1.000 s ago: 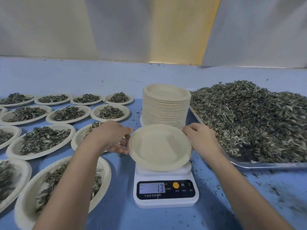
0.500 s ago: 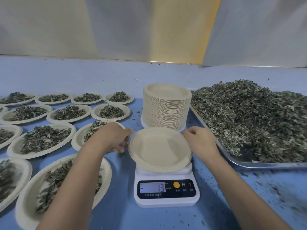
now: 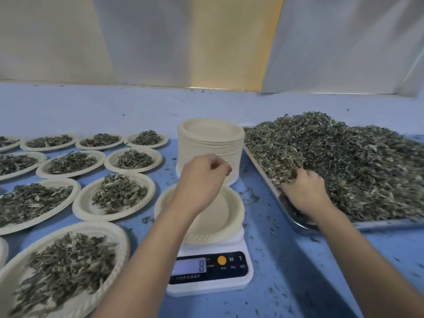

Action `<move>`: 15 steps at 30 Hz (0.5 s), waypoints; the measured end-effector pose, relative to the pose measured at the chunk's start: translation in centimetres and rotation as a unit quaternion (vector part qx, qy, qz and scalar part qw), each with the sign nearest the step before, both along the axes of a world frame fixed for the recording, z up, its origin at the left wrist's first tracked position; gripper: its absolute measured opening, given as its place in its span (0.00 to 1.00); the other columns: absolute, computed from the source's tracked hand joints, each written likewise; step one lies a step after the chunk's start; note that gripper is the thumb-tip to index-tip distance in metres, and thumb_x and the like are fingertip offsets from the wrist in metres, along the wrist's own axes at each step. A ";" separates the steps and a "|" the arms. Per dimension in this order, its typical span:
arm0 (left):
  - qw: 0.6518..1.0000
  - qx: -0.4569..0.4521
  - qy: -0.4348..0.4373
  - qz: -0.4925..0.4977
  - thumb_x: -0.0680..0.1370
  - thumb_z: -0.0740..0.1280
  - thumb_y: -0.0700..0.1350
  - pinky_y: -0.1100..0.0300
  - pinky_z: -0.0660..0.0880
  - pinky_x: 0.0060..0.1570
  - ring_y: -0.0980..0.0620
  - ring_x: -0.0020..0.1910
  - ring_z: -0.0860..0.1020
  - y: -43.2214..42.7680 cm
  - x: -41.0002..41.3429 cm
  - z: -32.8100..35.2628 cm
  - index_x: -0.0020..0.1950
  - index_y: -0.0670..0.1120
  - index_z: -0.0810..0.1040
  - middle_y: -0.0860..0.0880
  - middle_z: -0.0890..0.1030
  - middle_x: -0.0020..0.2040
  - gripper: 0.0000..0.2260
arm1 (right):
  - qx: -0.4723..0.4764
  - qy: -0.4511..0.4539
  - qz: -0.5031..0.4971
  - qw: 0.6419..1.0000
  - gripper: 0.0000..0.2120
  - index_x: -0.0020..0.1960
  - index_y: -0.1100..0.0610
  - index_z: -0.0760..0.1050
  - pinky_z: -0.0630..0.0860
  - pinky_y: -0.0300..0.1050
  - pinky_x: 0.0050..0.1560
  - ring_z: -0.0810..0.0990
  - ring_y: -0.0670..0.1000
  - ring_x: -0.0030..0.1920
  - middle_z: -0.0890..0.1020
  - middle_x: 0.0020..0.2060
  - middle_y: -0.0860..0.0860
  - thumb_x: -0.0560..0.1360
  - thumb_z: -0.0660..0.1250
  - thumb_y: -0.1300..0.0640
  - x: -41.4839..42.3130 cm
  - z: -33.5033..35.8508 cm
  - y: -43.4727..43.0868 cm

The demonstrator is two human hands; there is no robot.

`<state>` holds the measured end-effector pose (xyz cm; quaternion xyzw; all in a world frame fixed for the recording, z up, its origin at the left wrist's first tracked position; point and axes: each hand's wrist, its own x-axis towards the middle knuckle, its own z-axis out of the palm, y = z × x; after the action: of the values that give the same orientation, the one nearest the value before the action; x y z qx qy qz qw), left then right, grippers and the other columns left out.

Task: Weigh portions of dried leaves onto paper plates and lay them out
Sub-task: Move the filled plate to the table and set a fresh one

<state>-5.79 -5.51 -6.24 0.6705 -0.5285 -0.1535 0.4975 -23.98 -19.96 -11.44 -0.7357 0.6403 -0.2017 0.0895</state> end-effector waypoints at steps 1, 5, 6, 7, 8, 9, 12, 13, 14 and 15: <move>1.000 -0.008 0.010 -0.013 0.76 0.64 0.42 0.52 0.75 0.52 0.50 0.46 0.80 -0.5 -0.8 0.2 0.41 0.45 0.82 0.50 0.83 0.42 0.08 | 0.068 0.053 -0.018 0.996 0.37 0.77 0.59 0.49 0.54 0.55 0.73 0.50 0.60 0.76 0.51 0.76 0.61 0.78 0.61 0.42 -0.7 -0.5 -0.5; 0.997 -0.039 0.033 -0.054 0.76 0.62 0.42 0.50 0.76 0.52 0.51 0.47 0.80 -2.0 -3.2 1.1 0.39 0.48 0.81 0.51 0.83 0.42 0.09 | 0.253 0.118 -0.025 0.960 0.46 0.75 0.51 0.26 0.43 0.60 0.73 0.33 0.59 0.75 0.28 0.74 0.55 0.75 0.51 0.30 -2.3 -2.8 -2.2; 0.996 -0.047 0.034 -0.064 0.77 0.62 0.42 0.51 0.76 0.52 0.52 0.47 0.80 -2.3 -3.7 1.3 0.39 0.49 0.80 0.52 0.83 0.42 0.10 | 0.258 0.117 -0.026 0.959 0.46 0.74 0.51 0.26 0.42 0.60 0.73 0.33 0.59 0.75 0.28 0.73 0.55 0.75 0.50 0.29 -2.2 -3.1 -2.6; 0.995 -0.054 0.034 -0.073 0.77 0.62 0.43 0.52 0.76 0.52 0.54 0.47 0.79 -2.6 -4.1 1.5 0.38 0.51 0.80 0.54 0.82 0.42 0.10 | 0.256 0.113 -0.030 0.960 0.46 0.74 0.51 0.25 0.42 0.60 0.73 0.33 0.59 0.75 0.27 0.73 0.55 0.74 0.49 0.29 -2.0 -3.2 -3.1; 0.994 -0.061 0.033 -0.082 0.77 0.62 0.43 0.53 0.76 0.51 0.55 0.46 0.79 -2.8 -4.5 1.7 0.38 0.52 0.79 0.54 0.82 0.42 0.11 | 0.249 0.108 -0.034 0.962 0.46 0.74 0.51 0.25 0.42 0.60 0.73 0.33 0.59 0.75 0.27 0.73 0.56 0.74 0.49 0.28 -1.6 -3.3 -3.4; 0.993 -0.068 0.032 -0.088 0.78 0.62 0.43 0.53 0.76 0.50 0.55 0.45 0.80 -3.1 -4.8 1.8 0.38 0.52 0.79 0.54 0.82 0.42 0.11 | 0.234 0.103 -0.034 0.966 0.47 0.74 0.51 0.25 0.41 0.59 0.73 0.33 0.59 0.75 0.26 0.73 0.56 0.74 0.50 0.28 -1.2 -3.3 -3.9; 0.991 -0.086 0.037 -0.093 0.78 0.62 0.44 0.58 0.76 0.46 0.57 0.43 0.80 -3.8 -5.3 1.8 0.39 0.52 0.80 0.55 0.82 0.40 0.10 | 0.157 0.072 -0.016 0.985 0.49 0.73 0.50 0.24 0.43 0.59 0.74 0.37 0.60 0.76 0.26 0.72 0.57 0.73 0.55 0.29 -0.1 -3.2 -5.1; 0.991 -0.089 0.039 -0.093 0.78 0.62 0.44 0.61 0.76 0.45 0.59 0.42 0.80 -3.9 -5.3 1.7 0.40 0.52 0.80 0.55 0.82 0.40 0.10 | 0.132 0.053 -0.008 0.990 0.49 0.74 0.50 0.25 0.45 0.59 0.74 0.39 0.61 0.76 0.27 0.73 0.57 0.73 0.57 0.30 0.2 -3.2 -5.5; 0.991 -0.091 0.040 -0.094 0.78 0.62 0.44 0.63 0.75 0.44 0.60 0.42 0.80 -4.1 -5.3 1.6 0.40 0.52 0.80 0.56 0.82 0.39 0.10 | 0.110 0.036 -0.002 0.993 0.49 0.74 0.49 0.25 0.47 0.59 0.73 0.42 0.61 0.76 0.27 0.73 0.57 0.73 0.58 0.32 0.5 -3.1 -5.9; 0.990 -0.091 0.041 -0.095 0.78 0.62 0.43 0.63 0.75 0.43 0.60 0.42 0.80 -4.2 -5.3 1.5 0.40 0.51 0.80 0.55 0.82 0.39 0.10 | 0.091 0.028 0.003 0.995 0.49 0.74 0.48 0.26 0.50 0.59 0.73 0.44 0.61 0.76 0.28 0.73 0.57 0.74 0.59 0.33 0.8 -3.1 -6.2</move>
<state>-11.08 -9.74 -4.76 0.5625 -0.5803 -0.1787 0.5612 -23.23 -26.17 -14.58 -0.7321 0.6558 -0.1212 0.1387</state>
